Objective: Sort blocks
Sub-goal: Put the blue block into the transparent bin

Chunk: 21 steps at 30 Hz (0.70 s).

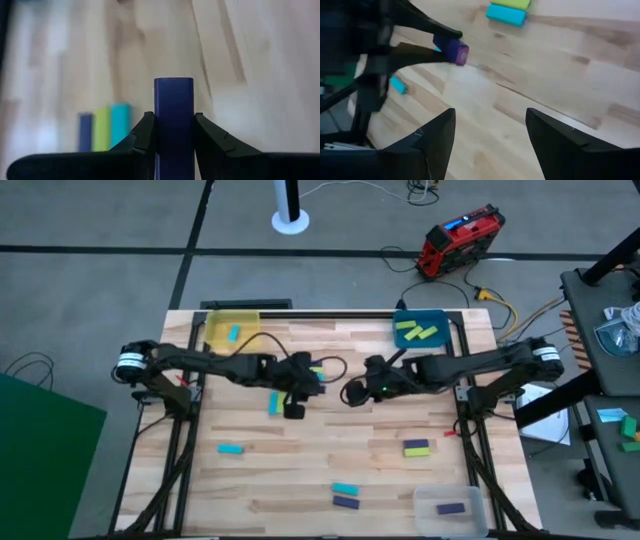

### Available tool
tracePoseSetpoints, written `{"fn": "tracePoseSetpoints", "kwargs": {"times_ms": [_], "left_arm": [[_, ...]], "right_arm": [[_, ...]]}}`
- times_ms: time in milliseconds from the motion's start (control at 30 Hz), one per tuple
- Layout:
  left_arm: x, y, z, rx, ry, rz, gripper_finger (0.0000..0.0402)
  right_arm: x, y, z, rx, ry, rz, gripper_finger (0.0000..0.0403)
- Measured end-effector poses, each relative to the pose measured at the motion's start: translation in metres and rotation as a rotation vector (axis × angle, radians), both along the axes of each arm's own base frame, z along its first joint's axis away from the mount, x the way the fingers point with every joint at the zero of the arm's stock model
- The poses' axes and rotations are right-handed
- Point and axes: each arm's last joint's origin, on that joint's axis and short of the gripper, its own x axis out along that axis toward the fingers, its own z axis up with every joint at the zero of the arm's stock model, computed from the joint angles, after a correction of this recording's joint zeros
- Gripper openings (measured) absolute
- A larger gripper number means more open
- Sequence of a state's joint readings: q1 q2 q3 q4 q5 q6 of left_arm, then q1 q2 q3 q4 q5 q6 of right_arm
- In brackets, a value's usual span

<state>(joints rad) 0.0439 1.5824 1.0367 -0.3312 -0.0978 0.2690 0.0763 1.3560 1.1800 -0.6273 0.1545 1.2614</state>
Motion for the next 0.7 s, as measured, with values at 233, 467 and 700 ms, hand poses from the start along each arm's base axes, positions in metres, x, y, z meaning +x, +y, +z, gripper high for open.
{"fn": "tracePoseSetpoints", "kwargs": {"times_ms": [233, 467, 700], "left_arm": [[0.018, -0.001, 0.039, -0.022, -0.129, -0.041, 0.0072], [0.023, -0.002, 0.058, -0.034, -0.163, -0.026, 0.0072], [0.023, -0.002, 0.061, -0.033, -0.177, -0.014, 0.0072]], "right_arm": [[0.013, -0.014, -0.026, 0.000, -0.171, -0.057, 0.0233], [0.014, -0.023, -0.026, -0.039, -0.209, -0.051, 0.0233], [0.020, -0.023, -0.011, -0.081, -0.248, 0.000, 0.0233]]}}
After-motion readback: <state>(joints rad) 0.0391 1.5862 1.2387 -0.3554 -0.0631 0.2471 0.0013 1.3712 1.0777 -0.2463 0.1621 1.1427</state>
